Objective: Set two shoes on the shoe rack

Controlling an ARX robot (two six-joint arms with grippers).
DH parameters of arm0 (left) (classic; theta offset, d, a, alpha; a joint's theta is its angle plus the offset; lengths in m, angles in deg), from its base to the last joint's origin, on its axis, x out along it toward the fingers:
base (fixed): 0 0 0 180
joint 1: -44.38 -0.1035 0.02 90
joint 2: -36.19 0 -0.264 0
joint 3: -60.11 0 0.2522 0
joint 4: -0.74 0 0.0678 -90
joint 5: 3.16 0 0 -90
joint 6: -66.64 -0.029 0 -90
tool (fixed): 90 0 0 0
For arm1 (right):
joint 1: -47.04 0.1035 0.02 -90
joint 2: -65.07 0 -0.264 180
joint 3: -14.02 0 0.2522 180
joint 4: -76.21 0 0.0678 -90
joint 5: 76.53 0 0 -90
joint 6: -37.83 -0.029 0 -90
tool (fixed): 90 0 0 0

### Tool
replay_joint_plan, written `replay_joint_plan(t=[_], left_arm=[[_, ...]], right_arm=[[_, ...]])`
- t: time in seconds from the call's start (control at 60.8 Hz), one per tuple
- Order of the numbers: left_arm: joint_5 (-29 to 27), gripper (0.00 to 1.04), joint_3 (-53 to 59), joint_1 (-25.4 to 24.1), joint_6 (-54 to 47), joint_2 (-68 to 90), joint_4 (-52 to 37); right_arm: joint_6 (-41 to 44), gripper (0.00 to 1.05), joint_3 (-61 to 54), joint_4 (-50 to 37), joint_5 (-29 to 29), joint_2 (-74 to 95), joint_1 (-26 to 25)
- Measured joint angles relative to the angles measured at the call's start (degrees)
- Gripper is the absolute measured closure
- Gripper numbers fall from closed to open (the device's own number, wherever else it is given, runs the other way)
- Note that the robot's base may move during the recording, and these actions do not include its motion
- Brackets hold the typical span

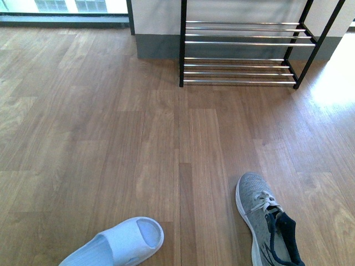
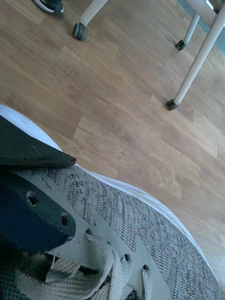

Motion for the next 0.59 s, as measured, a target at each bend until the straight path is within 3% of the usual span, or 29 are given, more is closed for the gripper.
replay_joint_plan(t=[0.115, 0.214, 0.378, 0.592], left_arm=[[-0.02, 1.03, 0.00, 0.00, 0.00, 0.00, 0.00], [-0.02, 1.03, 0.00, 0.00, 0.00, 0.00, 0.00], [-0.04, 1.03, 0.00, 0.00, 0.00, 0.00, 0.00], [-0.02, 1.03, 0.00, 0.00, 0.00, 0.00, 0.00]], right_arm=[[1.36, 0.09, 3.23, -16.79, 4.09, 24.33, 0.94], [4.26, 0.09, 13.42, -30.49, 6.49, 58.97, 1.53], [9.35, 0.09, 22.71, -33.64, 6.93, 90.09, -0.57], [15.54, 0.09, 27.82, -34.64, 7.74, 106.20, -5.55]])
